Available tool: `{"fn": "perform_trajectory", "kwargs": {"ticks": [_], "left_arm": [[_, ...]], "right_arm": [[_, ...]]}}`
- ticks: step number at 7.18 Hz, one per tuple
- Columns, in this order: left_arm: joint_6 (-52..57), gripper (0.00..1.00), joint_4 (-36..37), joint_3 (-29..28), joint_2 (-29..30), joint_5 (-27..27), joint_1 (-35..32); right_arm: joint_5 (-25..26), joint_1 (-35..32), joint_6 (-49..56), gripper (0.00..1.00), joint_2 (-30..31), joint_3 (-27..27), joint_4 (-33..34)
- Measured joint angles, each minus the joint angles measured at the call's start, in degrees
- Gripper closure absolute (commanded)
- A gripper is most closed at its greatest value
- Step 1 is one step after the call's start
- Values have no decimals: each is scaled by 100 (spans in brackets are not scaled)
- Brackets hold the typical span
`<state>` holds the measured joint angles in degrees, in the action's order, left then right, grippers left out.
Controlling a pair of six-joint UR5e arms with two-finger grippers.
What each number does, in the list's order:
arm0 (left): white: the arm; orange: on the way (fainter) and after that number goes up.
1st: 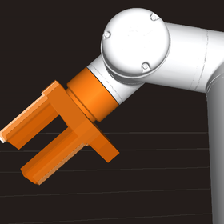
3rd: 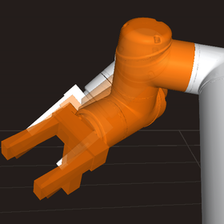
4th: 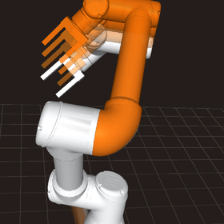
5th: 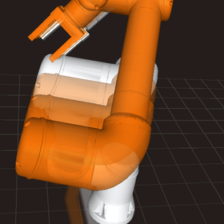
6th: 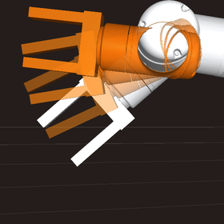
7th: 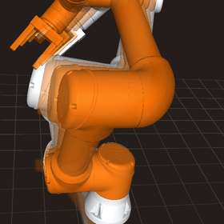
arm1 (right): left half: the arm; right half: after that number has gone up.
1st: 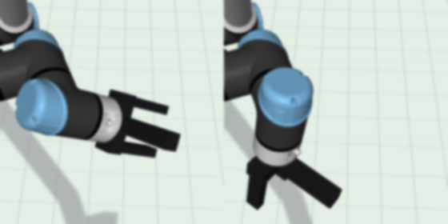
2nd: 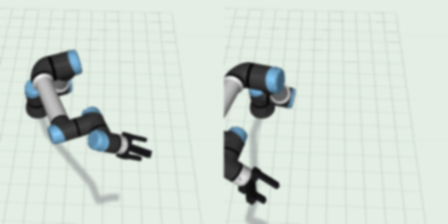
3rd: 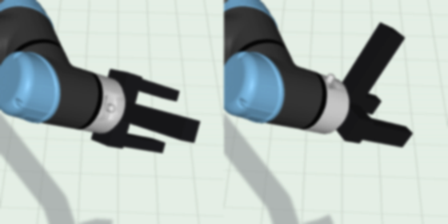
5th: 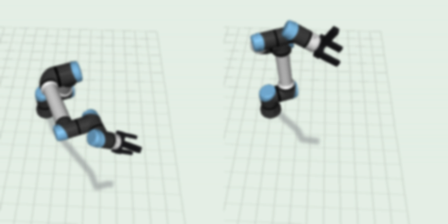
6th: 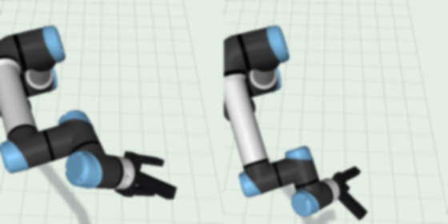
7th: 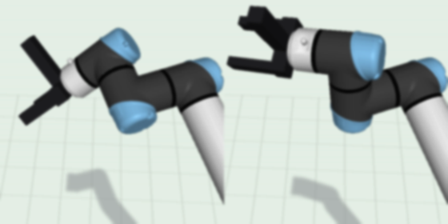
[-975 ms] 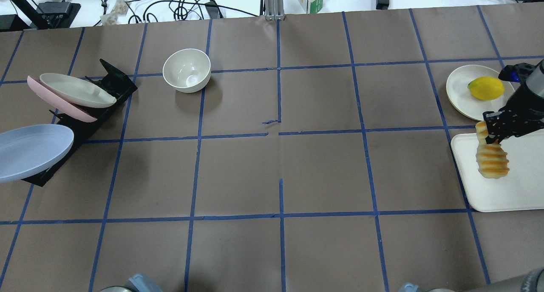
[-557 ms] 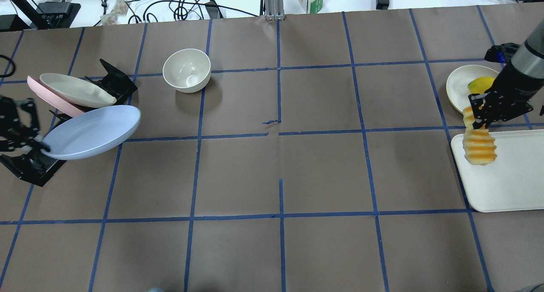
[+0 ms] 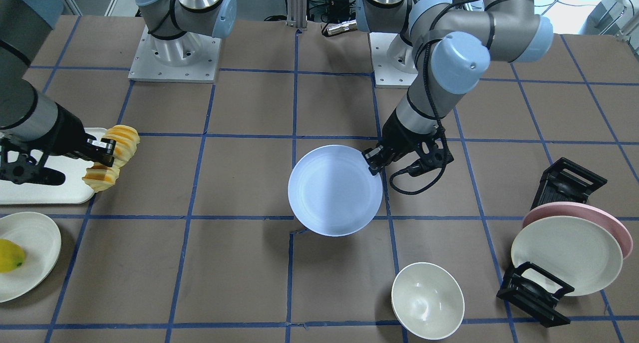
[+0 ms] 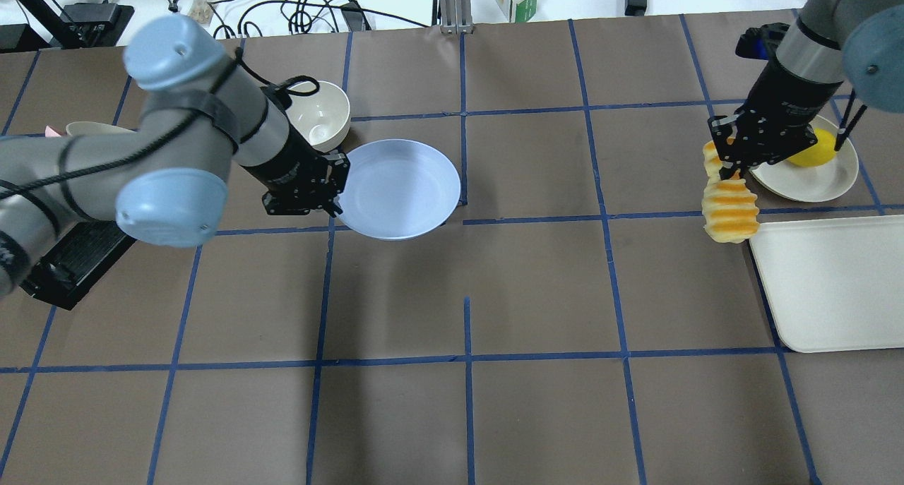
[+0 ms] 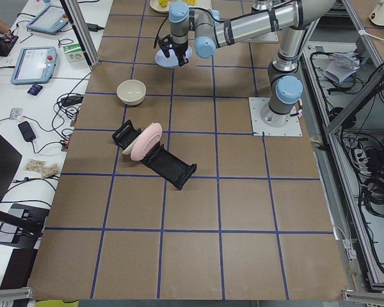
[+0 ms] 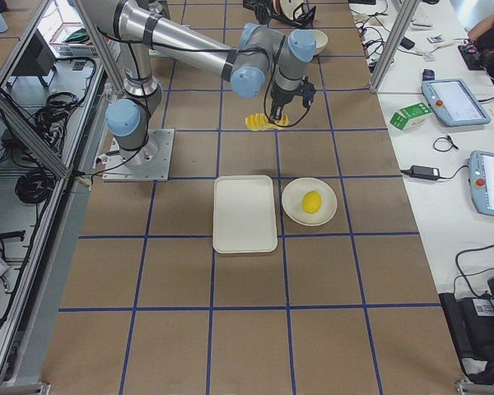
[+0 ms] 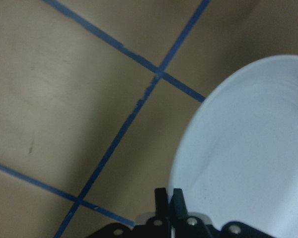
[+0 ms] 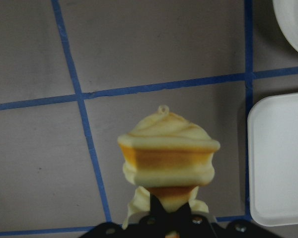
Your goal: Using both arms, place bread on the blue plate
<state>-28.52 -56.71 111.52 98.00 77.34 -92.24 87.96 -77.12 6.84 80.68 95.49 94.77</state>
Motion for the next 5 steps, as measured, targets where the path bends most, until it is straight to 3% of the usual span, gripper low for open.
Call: {"fn": "perform_trajectory", "kwargs": {"ticks": [2, 3, 4, 5], "left_arm": [[-63, 100, 1111, 545, 467, -376, -248], [-85, 90, 1351, 656, 595, -383, -450], [-94, 37, 1525, 742, 663, -347, -588], [-100, 0, 1604, 810, 706, -297, -650]], "right_arm": [[-52, -507, -473, 100, -5, -4, 58], [-68, -726, -653, 100, -28, -4, 169], [-84, -944, -737, 100, -83, -3, 355], [-88, -1180, -782, 100, -178, -1, 567]]}}
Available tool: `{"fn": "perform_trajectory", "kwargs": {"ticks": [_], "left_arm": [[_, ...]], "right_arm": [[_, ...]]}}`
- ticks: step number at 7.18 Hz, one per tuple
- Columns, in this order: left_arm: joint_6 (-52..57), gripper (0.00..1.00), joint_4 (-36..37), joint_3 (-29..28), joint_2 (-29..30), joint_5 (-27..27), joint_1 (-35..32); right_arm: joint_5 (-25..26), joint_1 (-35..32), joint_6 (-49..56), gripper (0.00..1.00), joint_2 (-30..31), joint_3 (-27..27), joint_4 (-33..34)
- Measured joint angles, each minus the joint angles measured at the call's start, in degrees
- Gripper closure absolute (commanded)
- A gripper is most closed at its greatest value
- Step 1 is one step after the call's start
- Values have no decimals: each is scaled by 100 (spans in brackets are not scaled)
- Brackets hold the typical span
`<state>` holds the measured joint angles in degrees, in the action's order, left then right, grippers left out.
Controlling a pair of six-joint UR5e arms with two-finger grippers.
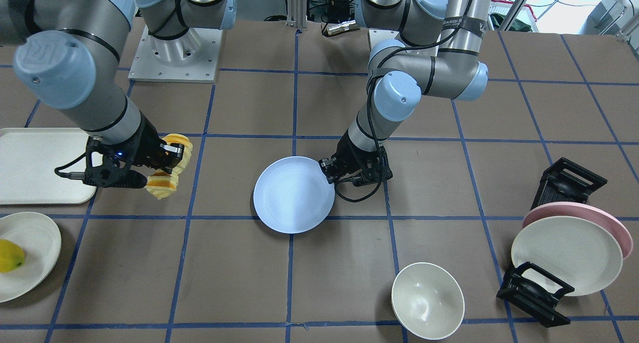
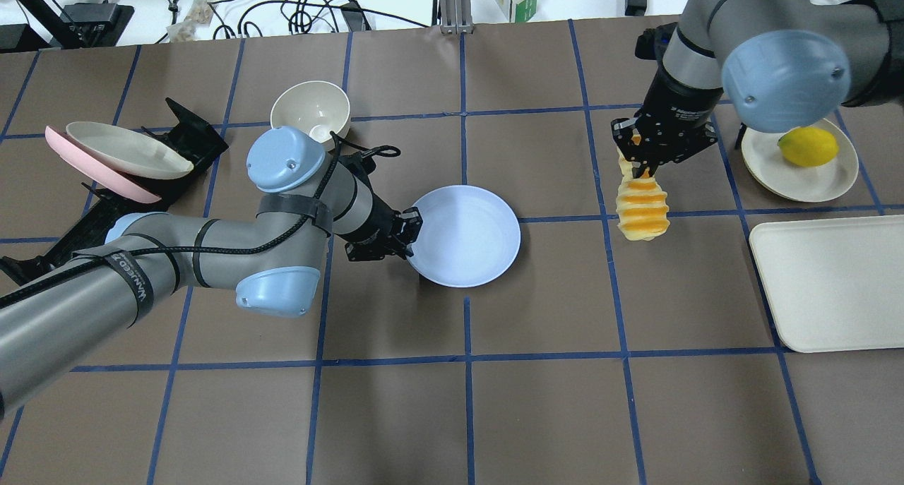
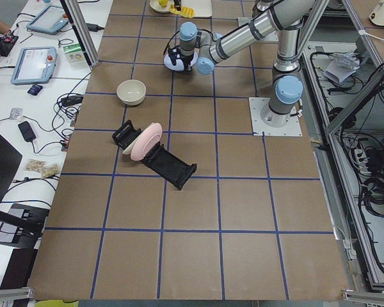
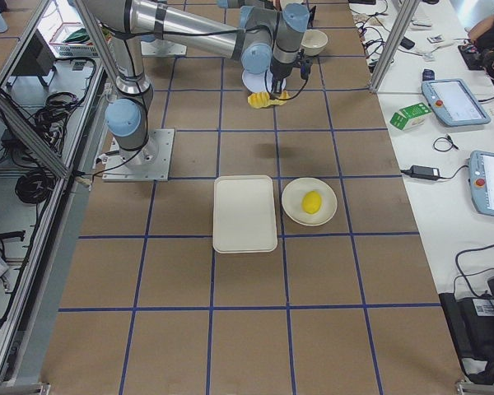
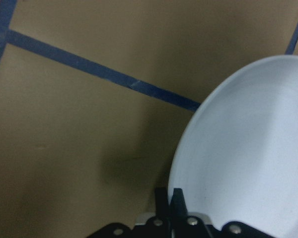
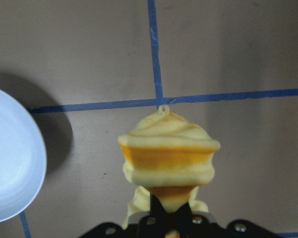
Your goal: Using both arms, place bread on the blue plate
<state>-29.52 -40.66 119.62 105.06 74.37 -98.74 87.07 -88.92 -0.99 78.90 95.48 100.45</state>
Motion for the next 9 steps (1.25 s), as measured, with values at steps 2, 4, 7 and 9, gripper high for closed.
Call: {"fn": "perform_trajectory", "kwargs": {"ticks": [2, 4, 7, 9], "left_arm": [[78, 0, 76, -37, -53, 562, -10], [480, 0, -600, -629, -393, 875, 311], [2412, 0, -3472, -2148, -1020, 1048, 1119], [3204, 0, -4896, -2792, -1417, 1482, 1326]], "right_arm": [[-2, -484, -437, 100, -239, -20, 421], [-51, -966, -1068, 100, -562, -136, 702], [-343, -1648, -2038, 100, -994, -214, 855], [-505, -1976, -2133, 100, -1212, -214, 1172]]}}
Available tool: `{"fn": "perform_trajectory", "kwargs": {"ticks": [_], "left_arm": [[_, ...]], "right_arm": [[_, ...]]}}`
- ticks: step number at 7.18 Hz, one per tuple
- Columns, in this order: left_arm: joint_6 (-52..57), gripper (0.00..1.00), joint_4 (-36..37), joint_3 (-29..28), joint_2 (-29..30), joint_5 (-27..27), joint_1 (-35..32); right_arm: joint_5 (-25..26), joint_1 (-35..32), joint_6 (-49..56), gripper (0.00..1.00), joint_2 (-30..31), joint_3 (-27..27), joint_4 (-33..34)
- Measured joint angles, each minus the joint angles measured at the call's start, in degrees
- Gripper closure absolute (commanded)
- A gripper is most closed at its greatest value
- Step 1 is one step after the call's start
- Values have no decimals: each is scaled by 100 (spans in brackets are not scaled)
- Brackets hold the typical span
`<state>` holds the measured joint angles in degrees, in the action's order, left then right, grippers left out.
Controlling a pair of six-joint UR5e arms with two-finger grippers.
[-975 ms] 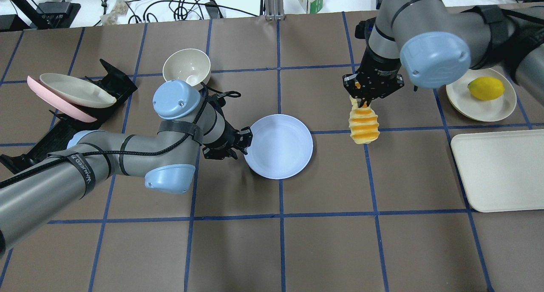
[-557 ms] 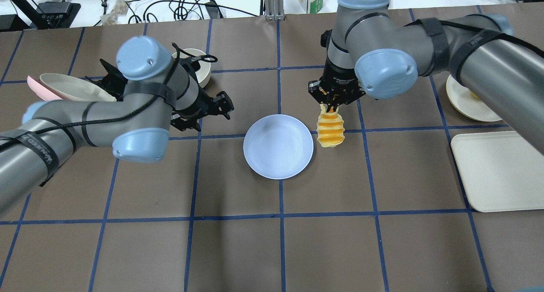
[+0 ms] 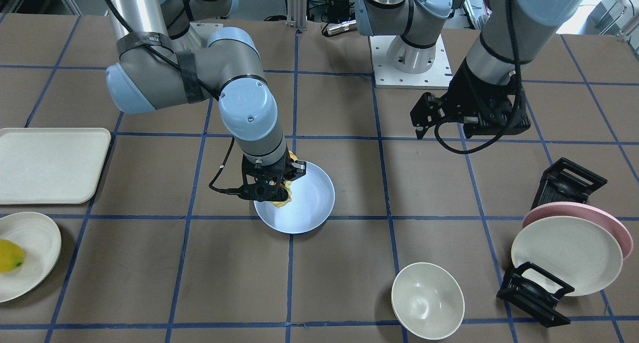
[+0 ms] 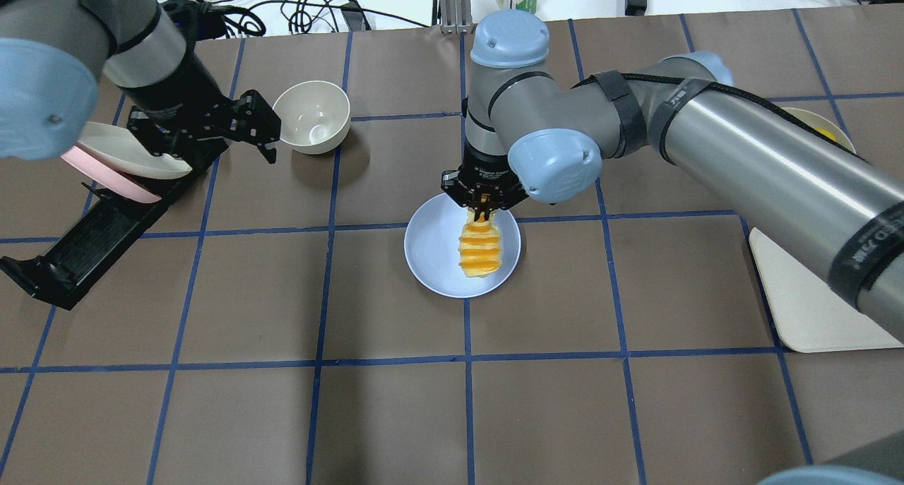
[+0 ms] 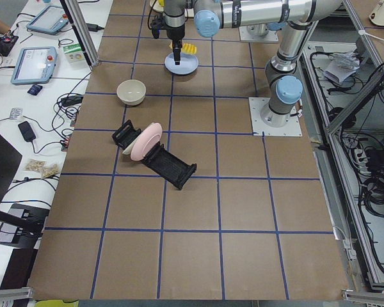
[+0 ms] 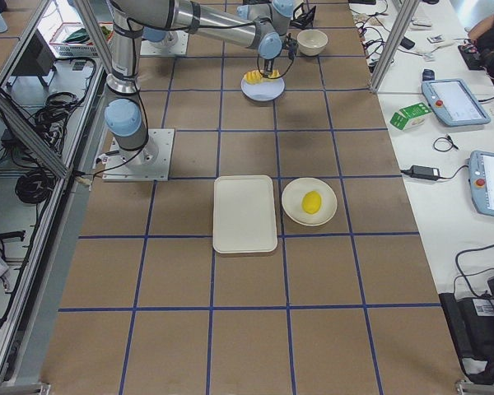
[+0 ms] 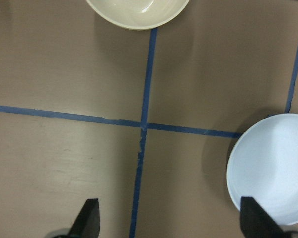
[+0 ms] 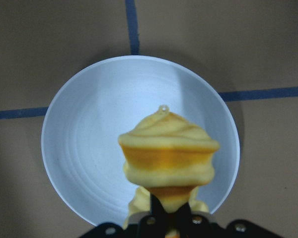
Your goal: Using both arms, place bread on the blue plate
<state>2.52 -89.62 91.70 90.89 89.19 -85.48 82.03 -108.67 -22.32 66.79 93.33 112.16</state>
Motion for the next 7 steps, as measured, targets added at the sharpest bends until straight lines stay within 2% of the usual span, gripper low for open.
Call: {"fn": "perform_trajectory", "kwargs": {"ticks": [1, 2, 3, 4, 7], "left_arm": [[150, 0, -497, -232, -143, -25, -11], [175, 0, -690, -353, -188, -194, -60], [169, 0, -554, -388, -166, -305, -180], [170, 0, -293, -379, -160, -308, -311], [131, 0, -70, -345, -238, 32, -397]], "right_arm": [[-17, -78, -32, 100, -161, 0, 293], [-22, -132, -85, 43, -291, 6, 511], [-24, -170, -150, 12, -371, 24, 623], [-22, -189, -269, 0, -414, 49, 661], [-20, -236, -686, 0, -427, 73, 663]]}}
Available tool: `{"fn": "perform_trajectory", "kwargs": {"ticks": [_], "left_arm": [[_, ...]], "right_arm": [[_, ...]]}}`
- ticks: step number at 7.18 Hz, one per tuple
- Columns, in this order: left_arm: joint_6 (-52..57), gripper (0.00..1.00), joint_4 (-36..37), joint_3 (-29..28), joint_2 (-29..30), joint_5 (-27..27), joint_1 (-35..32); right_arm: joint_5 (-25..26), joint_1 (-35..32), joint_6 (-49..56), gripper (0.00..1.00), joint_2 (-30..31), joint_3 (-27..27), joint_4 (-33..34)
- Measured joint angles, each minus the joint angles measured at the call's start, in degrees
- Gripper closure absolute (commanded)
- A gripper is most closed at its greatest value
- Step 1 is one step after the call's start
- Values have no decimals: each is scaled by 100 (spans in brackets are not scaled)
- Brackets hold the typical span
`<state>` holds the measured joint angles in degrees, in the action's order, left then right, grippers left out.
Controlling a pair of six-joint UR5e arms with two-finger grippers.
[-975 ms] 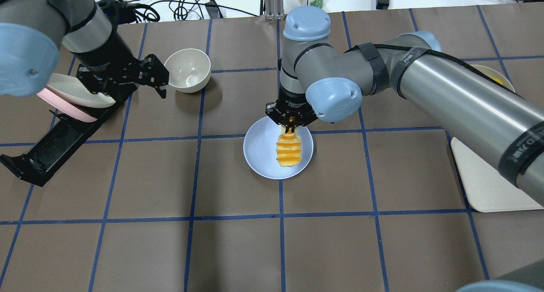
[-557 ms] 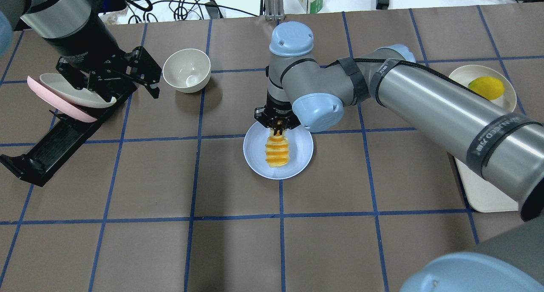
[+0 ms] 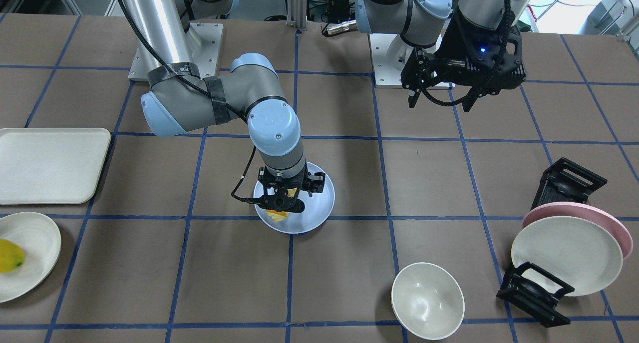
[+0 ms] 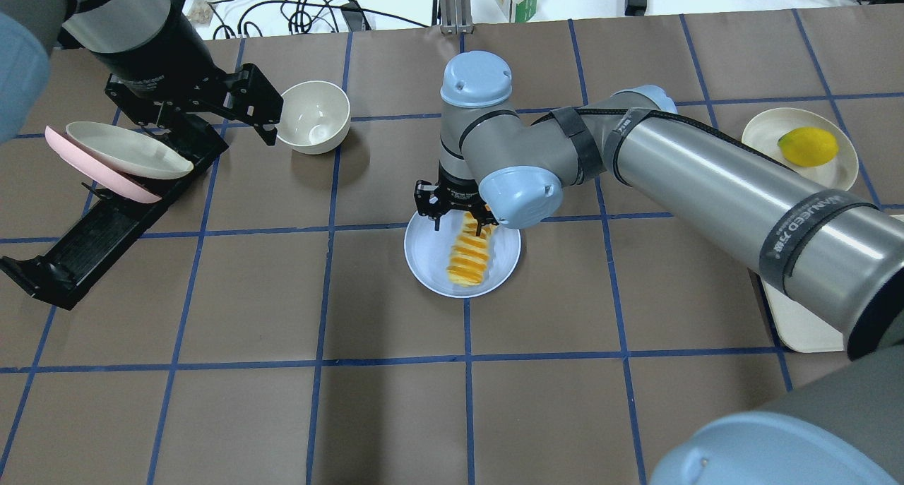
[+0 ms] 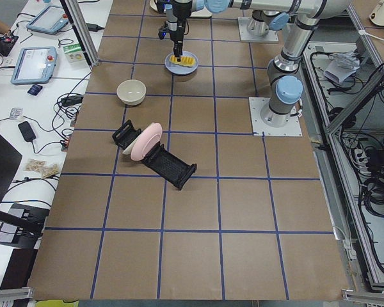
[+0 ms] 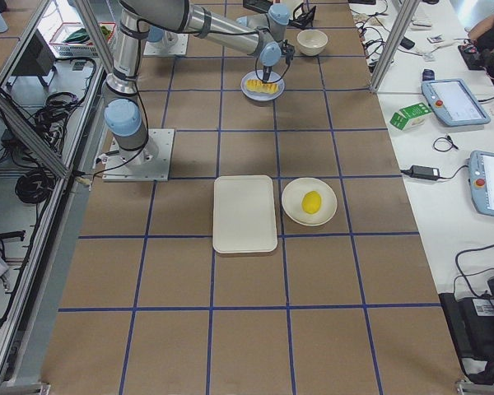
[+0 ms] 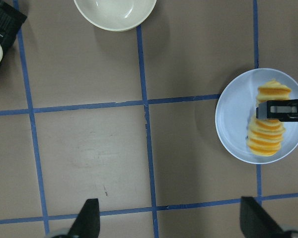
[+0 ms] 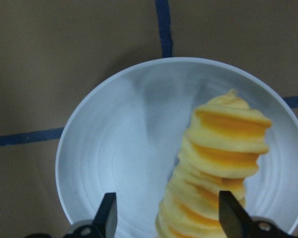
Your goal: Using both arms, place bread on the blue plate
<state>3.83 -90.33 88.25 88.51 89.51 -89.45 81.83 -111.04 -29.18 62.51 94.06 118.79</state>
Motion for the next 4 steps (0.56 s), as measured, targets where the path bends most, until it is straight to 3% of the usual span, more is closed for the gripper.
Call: {"fn": "perform_trajectory", "kwargs": {"ticks": [2, 4], "left_arm": [[-18, 0, 19, 6, 5, 43, -2], [-28, 0, 23, 10, 6, 48, -3]], "right_arm": [[33, 22, -10, 0, 108, -39, -33], [157, 298, 78, 0, 621, -44, -477]]}}
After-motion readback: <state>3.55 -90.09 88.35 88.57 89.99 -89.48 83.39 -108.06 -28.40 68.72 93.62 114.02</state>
